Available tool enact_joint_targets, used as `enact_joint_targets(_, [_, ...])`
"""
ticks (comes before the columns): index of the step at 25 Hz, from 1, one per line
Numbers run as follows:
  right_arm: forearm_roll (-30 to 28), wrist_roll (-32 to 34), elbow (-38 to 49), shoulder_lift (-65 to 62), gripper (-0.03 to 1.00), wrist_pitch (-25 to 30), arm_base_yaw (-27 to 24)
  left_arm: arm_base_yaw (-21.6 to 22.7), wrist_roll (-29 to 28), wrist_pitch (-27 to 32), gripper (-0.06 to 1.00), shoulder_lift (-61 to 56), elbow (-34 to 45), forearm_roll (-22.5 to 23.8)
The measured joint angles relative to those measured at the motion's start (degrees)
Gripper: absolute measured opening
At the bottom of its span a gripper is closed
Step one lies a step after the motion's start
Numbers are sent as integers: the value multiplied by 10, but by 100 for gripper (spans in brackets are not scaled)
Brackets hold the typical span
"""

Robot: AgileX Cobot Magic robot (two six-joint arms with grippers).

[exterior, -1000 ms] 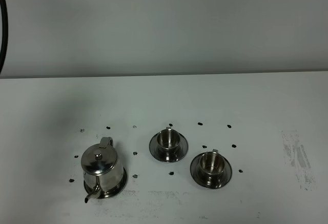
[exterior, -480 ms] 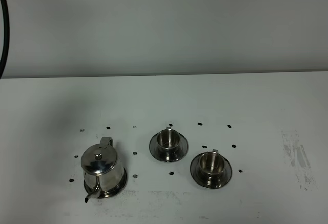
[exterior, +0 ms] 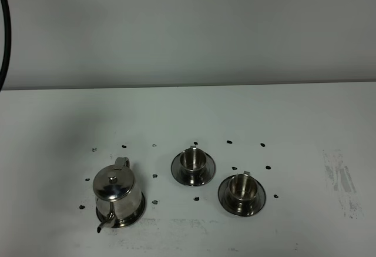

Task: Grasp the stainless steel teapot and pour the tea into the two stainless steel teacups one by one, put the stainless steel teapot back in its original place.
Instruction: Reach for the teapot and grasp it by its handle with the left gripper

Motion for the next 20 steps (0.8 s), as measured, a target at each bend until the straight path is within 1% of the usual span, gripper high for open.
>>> enact_joint_targets(20, [0, 0, 0, 0, 49, 0, 0, 0, 4, -10, 46, 0, 0, -3])
